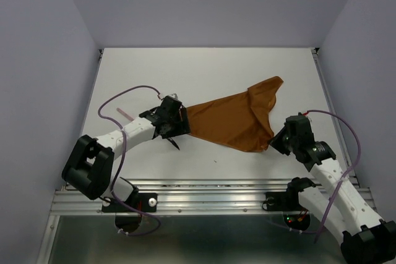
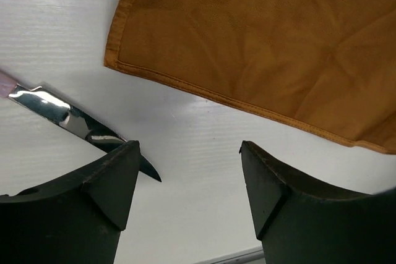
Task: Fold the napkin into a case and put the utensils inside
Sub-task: Move the crumpled napkin to the center of the board, then pick up the crumpled napkin from the center of the board.
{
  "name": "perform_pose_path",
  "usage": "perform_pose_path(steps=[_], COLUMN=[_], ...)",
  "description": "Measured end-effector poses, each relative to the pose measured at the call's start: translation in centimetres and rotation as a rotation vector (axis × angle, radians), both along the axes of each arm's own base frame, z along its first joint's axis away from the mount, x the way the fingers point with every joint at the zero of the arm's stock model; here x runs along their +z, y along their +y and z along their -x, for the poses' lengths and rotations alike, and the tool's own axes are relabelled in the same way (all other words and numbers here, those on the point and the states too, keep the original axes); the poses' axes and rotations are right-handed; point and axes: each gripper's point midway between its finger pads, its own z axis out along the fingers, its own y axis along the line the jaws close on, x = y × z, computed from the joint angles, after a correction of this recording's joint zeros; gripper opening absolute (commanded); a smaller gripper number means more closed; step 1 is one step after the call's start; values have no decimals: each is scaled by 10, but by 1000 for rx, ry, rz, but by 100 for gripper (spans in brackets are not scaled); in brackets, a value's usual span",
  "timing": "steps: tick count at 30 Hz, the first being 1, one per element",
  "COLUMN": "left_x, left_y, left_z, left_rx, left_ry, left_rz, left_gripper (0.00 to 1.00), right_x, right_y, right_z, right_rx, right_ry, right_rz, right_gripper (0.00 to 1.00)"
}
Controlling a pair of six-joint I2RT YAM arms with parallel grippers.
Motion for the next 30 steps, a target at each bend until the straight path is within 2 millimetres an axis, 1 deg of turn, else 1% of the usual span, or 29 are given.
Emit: perform_pose_path(steps=[2,7,9,14,19,24,30], left_x=[-5,-32,-37,-33,-35,-37,-38], left_y=[2,9,11,10,8,8,11], left_z=[-3,-5,-8,-35,-53,-66,-69], left_rx=[17,37,44,84,117,147,184], left_ry=[-4,35,36,-10,-32,-45,-52], left_rz=[-21,-113,-144,-197,-232,-266,-276], left_gripper=[77,78,79,73,72,72,72], right_x=[1,4,5,6,4,1,-4], right_y=[0,0,0,0,0,0,0], right_z=[0,0,0,0,0,0,0], right_rx=[0,0,0,0,0,1,1], right_ry=[-6,-19,-26,-28,-20,-7,17], right_rz=[-2,-6,-8,-9,-6,-2,5], right_gripper=[5,6,6,6,7,7,7])
